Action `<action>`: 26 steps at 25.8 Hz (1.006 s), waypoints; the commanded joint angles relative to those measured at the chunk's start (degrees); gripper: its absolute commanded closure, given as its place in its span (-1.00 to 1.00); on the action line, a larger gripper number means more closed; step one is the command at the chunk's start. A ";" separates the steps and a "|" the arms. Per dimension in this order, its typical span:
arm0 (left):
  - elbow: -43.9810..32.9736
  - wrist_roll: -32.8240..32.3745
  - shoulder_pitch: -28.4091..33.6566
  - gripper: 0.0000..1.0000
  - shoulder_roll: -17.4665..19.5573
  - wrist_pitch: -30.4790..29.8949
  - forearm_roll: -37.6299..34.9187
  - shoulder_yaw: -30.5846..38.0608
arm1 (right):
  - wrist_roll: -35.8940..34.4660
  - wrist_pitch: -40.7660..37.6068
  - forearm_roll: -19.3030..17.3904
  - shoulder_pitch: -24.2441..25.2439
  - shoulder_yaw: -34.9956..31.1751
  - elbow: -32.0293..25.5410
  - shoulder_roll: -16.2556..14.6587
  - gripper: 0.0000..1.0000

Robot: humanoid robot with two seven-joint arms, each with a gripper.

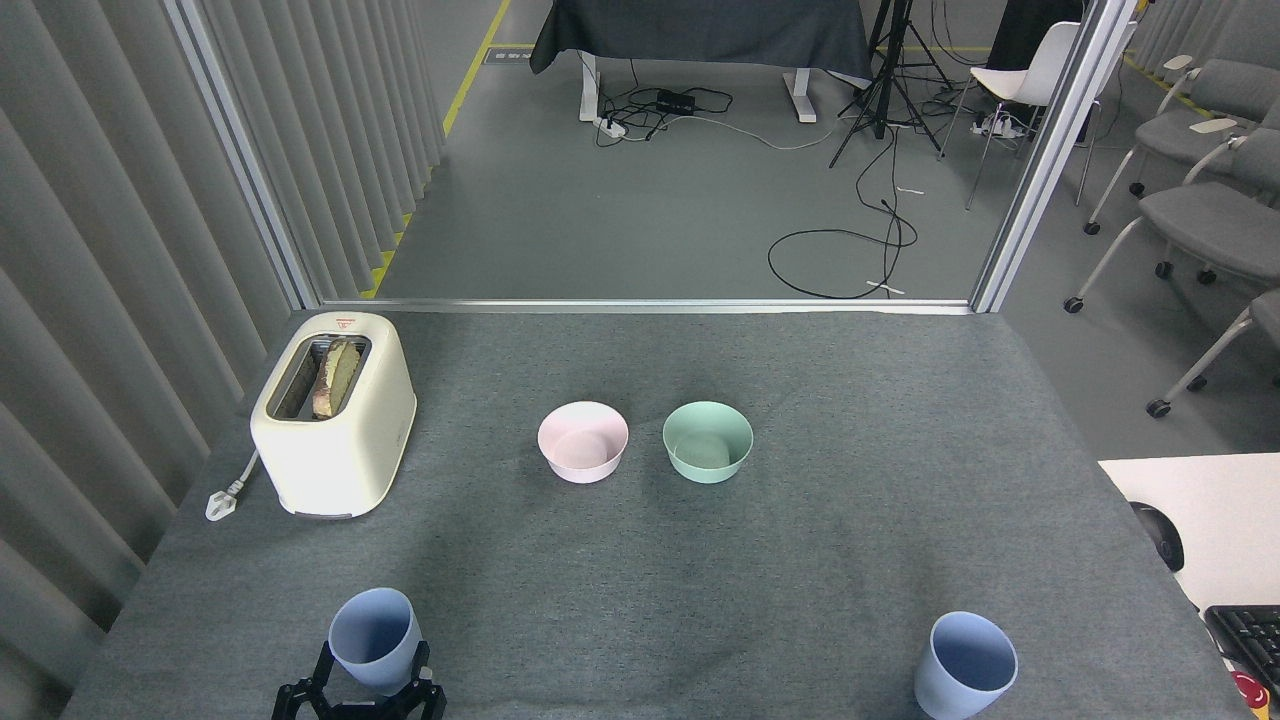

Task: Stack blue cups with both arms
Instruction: 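Reach the left gripper to the blue cup in front of it and grasp it, then slide the held blue cup toward the middle of the table and release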

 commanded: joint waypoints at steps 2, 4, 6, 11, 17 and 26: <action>0.13 0.02 -0.16 -0.99 -0.57 -0.25 0.13 -0.13 | 0.03 0.00 0.00 0.00 0.00 0.05 0.00 -1.00; 0.13 0.02 -0.25 -0.83 -0.83 -0.34 0.13 -0.13 | 0.03 0.00 0.00 0.00 0.00 0.05 0.00 -1.00; 0.22 0.02 -0.25 -0.63 -1.10 -0.42 0.13 -0.22 | 0.03 0.00 0.00 0.00 0.00 0.05 0.00 -1.00; 0.13 -0.07 -0.16 -0.15 -1.10 -0.34 0.13 -0.74 | 0.03 -0.09 0.00 0.00 0.00 0.05 0.00 -1.00; -7.78 0.02 0.63 -0.13 -1.62 0.19 -0.92 -6.28 | 0.03 -0.09 0.00 0.00 0.09 0.05 0.00 -1.00; 0.83 0.02 -5.44 -0.15 -11.91 0.45 -9.45 -18.94 | 0.03 0.00 0.00 0.00 0.09 0.05 0.00 -1.00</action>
